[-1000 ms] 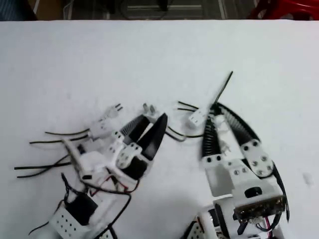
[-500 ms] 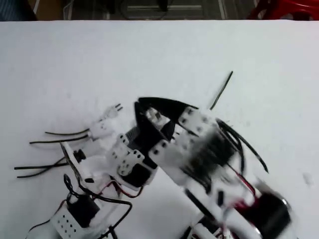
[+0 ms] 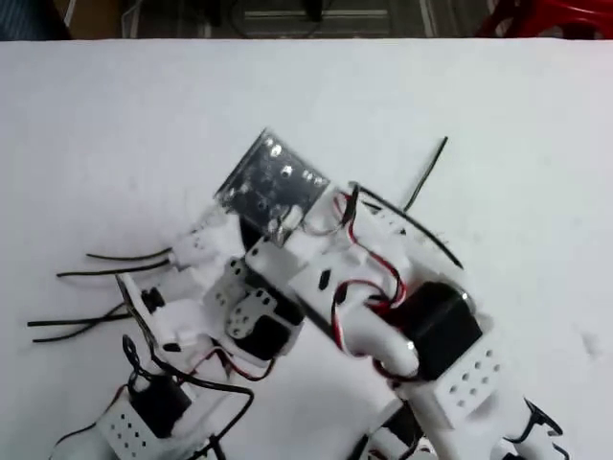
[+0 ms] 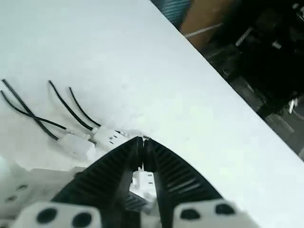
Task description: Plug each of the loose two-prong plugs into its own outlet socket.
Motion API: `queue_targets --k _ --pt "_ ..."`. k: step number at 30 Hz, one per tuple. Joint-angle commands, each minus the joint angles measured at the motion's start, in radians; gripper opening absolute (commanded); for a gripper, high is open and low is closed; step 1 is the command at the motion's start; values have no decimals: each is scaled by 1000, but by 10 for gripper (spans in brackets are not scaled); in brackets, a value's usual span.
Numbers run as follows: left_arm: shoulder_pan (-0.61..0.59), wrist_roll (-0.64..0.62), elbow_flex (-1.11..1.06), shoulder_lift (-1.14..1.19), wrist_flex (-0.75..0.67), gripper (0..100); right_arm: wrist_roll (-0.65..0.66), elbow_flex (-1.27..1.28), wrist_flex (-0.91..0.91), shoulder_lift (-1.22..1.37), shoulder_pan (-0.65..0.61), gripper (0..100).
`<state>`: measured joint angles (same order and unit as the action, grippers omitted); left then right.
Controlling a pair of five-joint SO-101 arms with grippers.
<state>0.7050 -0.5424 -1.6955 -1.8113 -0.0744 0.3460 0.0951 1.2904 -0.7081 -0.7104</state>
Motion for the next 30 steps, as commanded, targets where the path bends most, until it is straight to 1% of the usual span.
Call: queue_targets --k 1,4,7,11,15,19,24,30 --pt "13 -3 11 -2 -23 24 9 -5 -25 1 125 19" --pt "13 -11 11 -2 -23 24 9 78 -84 1 234 19" --pt "13 -11 11 -2 -23 24 9 184 -157 -5 312 19" --pt "13 -9 11 -2 -23 24 9 262 -216 -8 366 19" --pt "13 -8 11 -2 -23 24 9 264 -220 -10 367 19" --pt "13 -5 6 -2 -23 24 9 199 -217 -10 364 21" --pt "13 -5 5 -2 -23 24 9 11 -206 -10 364 24" --pt "13 -5 5 -2 -15 24 9 -258 -82 -2 363 24"
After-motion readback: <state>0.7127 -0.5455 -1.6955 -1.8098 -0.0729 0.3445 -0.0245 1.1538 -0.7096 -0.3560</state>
